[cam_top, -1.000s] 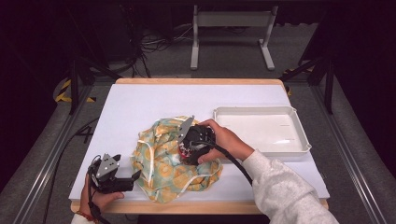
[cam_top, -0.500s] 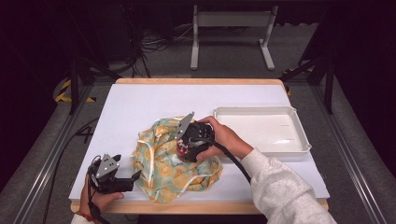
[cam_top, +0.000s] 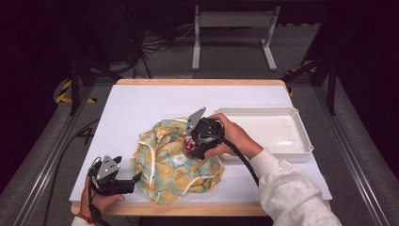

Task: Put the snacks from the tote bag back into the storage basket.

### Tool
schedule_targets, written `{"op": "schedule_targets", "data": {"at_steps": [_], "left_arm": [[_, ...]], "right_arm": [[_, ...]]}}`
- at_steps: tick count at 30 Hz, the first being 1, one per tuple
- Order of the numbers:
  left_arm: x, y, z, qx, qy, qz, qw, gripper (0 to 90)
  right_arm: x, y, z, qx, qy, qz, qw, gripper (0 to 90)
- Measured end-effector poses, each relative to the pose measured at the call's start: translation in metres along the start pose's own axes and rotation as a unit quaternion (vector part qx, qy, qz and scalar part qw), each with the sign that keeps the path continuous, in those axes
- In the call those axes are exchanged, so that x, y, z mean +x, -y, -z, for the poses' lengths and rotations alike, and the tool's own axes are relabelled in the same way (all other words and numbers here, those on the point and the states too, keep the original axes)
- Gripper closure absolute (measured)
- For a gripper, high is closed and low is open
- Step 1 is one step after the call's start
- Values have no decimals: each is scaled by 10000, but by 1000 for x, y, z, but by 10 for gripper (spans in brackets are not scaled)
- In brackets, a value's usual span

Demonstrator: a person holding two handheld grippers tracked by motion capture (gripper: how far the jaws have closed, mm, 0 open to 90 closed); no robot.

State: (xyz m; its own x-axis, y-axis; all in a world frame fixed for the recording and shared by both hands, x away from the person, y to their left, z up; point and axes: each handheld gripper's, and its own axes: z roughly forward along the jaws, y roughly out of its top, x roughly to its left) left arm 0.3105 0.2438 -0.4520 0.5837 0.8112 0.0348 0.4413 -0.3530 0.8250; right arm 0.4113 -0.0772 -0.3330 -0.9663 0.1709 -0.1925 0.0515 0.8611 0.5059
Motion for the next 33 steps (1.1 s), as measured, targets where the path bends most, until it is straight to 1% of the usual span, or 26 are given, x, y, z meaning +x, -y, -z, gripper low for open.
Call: {"op": "schedule_targets", "data": {"at_steps": [1, 3, 5, 9, 11, 14, 16, 20, 23, 32, 33], "left_arm": [[0, 0, 0, -18, -35, -5, 10000, 63], [0, 0, 1, -36, -1, 43, 10000, 63], [0, 0, 0, -26, -4, 12, 10000, 63], [-1, -1, 0, -13, -65, -8, 10000, 63], [-1, -1, 0, 16, -58, -30, 10000, 65], [-1, -1, -1, 53, -49, -23, 10000, 65], [-1, -1, -2, 51, -35, -31, 10000, 66], [-1, -2, -3, 62, -59, -28, 10000, 69], [-1, -2, -4, 76, -40, -31, 10000, 70], [-1, -2, -3, 54, -60, -20, 10000, 71], [-1, -1, -4, 73, -14, 14, 10000, 70]], "right_arm": [[-1, 2, 4, 20, 15, -24, 10000, 246], [-2, 5, 9, -34, 88, -20, 10000, 245], [-4, 9, 15, -67, 103, -44, 9999, 246], [-7, 17, 22, -71, 239, -119, 9996, 246], [-9, 21, 27, -48, 255, -196, 9995, 246], [-12, 28, 33, -80, 304, -252, 9992, 246], [-14, 33, 38, -105, 365, -335, 9987, 246], [-16, 37, 42, -57, 399, -342, 9986, 246], [-17, 41, 47, -109, 452, -370, 9982, 246], [-22, 45, 54, -60, 553, -423, 9976, 246], [-22, 46, 55, -38, 580, -426, 9974, 246]]}}
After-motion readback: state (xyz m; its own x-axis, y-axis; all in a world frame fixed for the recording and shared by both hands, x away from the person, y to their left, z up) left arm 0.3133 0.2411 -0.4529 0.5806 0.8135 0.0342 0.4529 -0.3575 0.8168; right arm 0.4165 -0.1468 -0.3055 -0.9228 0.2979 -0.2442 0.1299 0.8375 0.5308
